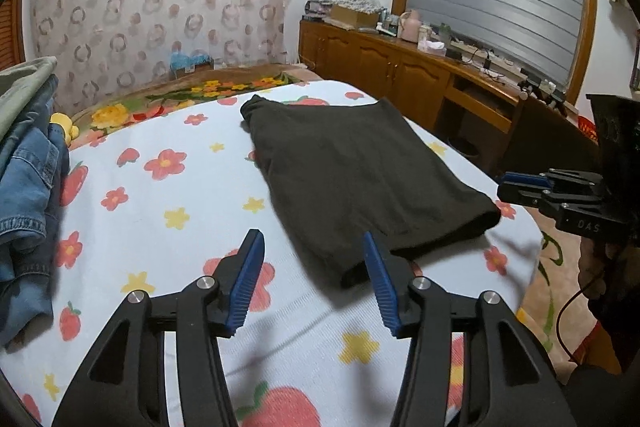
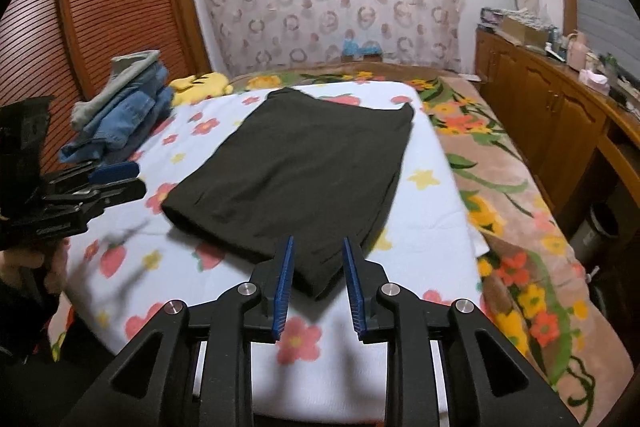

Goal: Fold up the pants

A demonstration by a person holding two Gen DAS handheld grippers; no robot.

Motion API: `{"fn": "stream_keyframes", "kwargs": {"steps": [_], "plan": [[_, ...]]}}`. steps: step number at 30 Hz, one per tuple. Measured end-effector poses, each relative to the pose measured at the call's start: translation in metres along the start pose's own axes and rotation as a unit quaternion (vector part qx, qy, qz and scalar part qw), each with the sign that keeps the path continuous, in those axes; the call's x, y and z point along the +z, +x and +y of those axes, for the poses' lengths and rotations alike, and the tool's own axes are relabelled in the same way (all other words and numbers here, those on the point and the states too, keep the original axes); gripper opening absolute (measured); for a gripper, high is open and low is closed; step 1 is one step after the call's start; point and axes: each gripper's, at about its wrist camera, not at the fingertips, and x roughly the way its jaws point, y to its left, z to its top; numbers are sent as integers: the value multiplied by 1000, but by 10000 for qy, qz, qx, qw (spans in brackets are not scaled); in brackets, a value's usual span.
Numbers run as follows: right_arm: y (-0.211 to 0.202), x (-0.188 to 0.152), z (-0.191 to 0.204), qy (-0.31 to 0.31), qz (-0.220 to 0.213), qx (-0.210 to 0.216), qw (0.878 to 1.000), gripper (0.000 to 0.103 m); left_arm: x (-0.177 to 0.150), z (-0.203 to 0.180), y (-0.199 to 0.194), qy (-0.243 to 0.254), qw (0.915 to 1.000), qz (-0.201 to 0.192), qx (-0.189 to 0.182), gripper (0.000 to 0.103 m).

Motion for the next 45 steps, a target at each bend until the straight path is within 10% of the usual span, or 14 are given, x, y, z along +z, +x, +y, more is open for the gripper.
{"fn": "stream_keyframes", "kwargs": {"steps": [26, 45], "plan": [[31, -2, -6, 189, 475, -59, 9987, 39, -11, -8, 46, 6, 9962, 863, -94, 53], [30, -6, -5, 165, 457, -62, 9988, 46, -11, -2, 51, -112, 9964, 837, 30, 75]]}}
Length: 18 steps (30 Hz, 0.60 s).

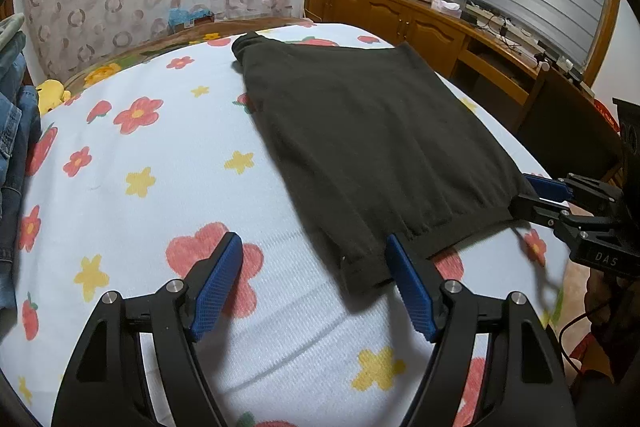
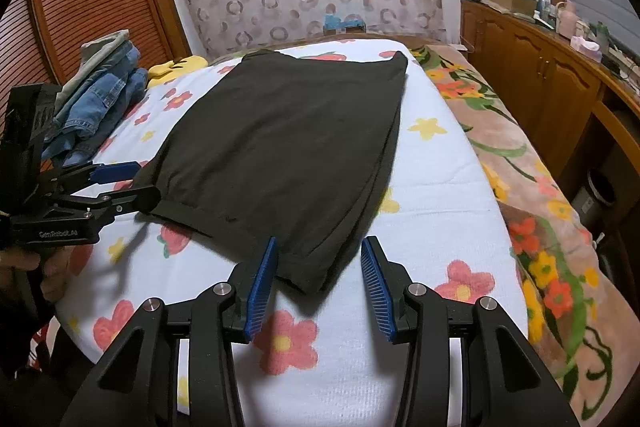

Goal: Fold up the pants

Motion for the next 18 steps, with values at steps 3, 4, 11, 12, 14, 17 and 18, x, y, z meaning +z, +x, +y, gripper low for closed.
{"fn": "stream_keyframes", "kwargs": {"steps": [3, 4, 11, 12, 14, 17, 18], "plan": [[0, 0, 0, -16, 11, 36, 10000, 42, -1, 0, -1, 18, 10000, 0, -29, 71], [0, 1, 0, -8, 22, 72, 10000, 39, -1, -1, -1, 24, 9999, -7, -113, 64], [0, 2, -4, 51, 66, 229, 9997, 29, -4, -9, -5, 166, 9990, -19, -409, 36], [0, 2, -6, 67, 68, 260, 9996, 28, -4, -10, -6, 183, 9987, -21, -468, 28], [0, 2, -8, 89, 68, 337, 9994, 23, -5, -14, -7, 274, 9981, -21, -554, 20], [0, 3, -11, 115, 63, 404, 9991, 16, -4, -18, -8, 388, 9980, -12, -497, 17], [-1, 3, -10, 108, 60, 420, 9990, 14, -4, -18, -9, 399, 9979, -2, -508, 16]]}}
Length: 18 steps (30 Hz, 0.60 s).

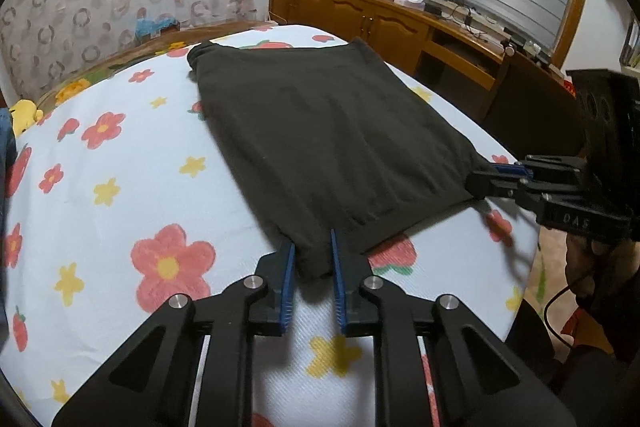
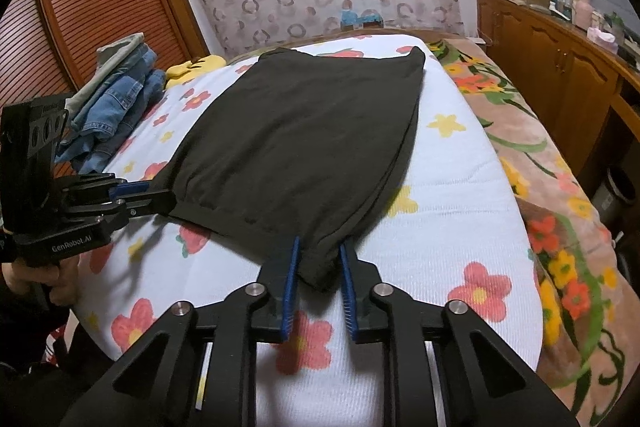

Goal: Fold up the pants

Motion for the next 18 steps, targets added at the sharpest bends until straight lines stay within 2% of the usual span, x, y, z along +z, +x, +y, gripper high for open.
{"fn": "stream_keyframes", "kwargs": {"steps": [10, 18], "plan": [[-8, -2, 9, -68, -6, 217, 9997, 11, -10, -1, -19, -31, 10000, -34, 4, 14], [-32, -9, 22, -272, -86, 296, 9992, 11, -18, -8, -44, -33, 9999, -142, -41, 14]]}}
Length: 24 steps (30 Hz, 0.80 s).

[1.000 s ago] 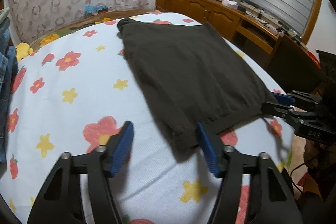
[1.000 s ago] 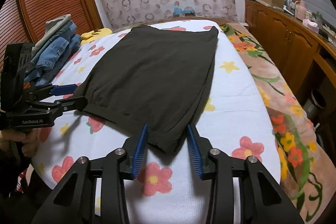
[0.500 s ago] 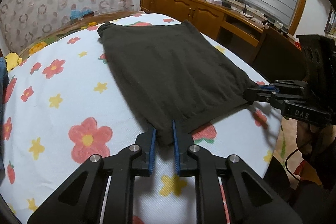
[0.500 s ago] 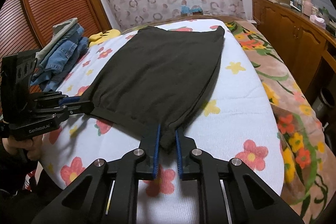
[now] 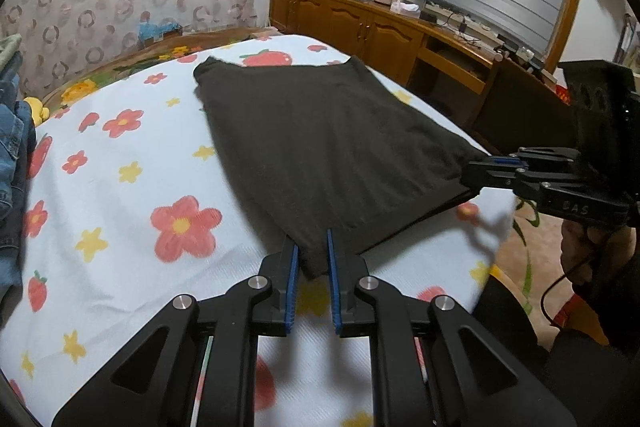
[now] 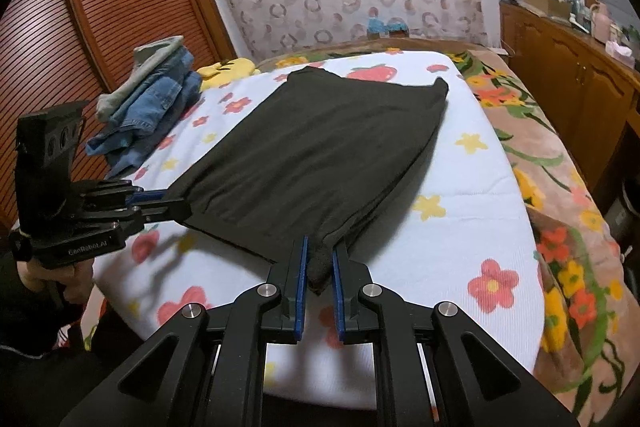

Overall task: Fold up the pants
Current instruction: 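Lift the dark shirt's hem with both grippers and fold it toward the collar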

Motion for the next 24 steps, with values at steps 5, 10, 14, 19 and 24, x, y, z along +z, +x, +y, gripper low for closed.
{"fn": "stream_keyframes", "kwargs": {"steps": [5, 10, 14, 19, 24], "plan": [[-9, -7, -1, 4, 54, 81, 10000, 11, -7, -7, -11, 65, 10000, -36, -38, 14], [-18, -7, 2, -13, 33, 145, 9999, 11, -11, -12, -22, 98, 9999, -106, -63, 14], [-23, -8, 9, -161, 46, 173, 9997, 11, -17, -13, -32, 48, 9999, -149, -40, 14], [-26, -5, 17, -261, 27, 359, 9990, 11, -23, -9, -43, -69, 9997, -240, -43, 14], [-26, 3, 16, -266, -137, 411, 9987, 11, -14, -1, -41, -96, 9994, -318, 79, 14]]}}
